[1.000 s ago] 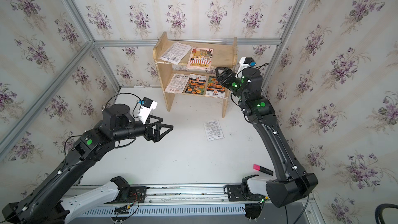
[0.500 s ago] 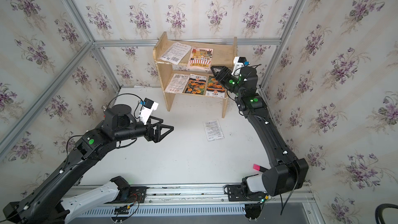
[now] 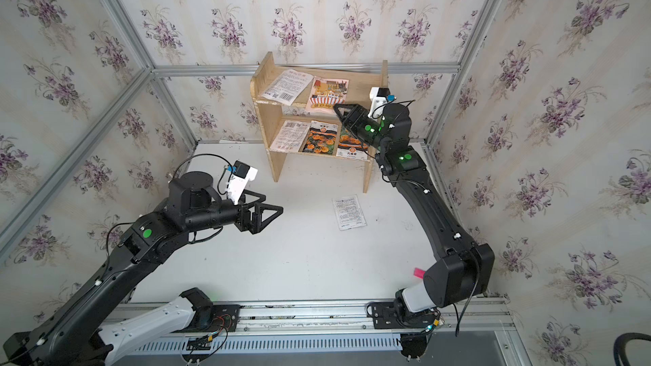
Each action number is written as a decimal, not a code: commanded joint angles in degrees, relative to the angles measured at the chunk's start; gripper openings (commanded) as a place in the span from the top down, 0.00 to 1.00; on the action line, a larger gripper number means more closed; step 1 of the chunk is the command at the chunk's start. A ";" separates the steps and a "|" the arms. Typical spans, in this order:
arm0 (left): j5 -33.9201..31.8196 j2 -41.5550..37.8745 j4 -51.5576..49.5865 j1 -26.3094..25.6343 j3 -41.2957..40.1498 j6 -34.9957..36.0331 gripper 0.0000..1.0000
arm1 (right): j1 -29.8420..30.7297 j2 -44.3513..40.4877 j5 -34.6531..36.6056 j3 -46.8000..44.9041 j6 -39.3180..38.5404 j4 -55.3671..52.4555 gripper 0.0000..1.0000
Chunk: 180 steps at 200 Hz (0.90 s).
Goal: Take the seed bag off the shelf
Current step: Pick up the seed packet from the shelf.
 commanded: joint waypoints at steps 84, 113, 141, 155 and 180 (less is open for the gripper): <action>-0.67 -0.25 -0.68 -0.07 0.21 0.71 0.01 | 0.48 2.08 2.30 2.52 -1.62 0.32 0.61; -0.60 -0.25 -0.52 0.00 0.43 0.49 0.00 | 0.44 2.71 2.43 2.97 -1.55 0.07 0.68; -0.51 -0.24 -0.31 0.02 0.75 0.44 0.00 | 0.44 2.45 2.92 3.04 -1.63 -0.05 0.78; -0.52 -0.38 -0.10 0.02 0.76 0.49 0.00 | 0.39 2.03 3.12 3.13 -1.81 -0.38 0.83; -0.69 -0.67 0.40 0.00 0.89 0.44 0.01 | 0.35 0.72 3.48 2.71 -2.49 -0.66 0.92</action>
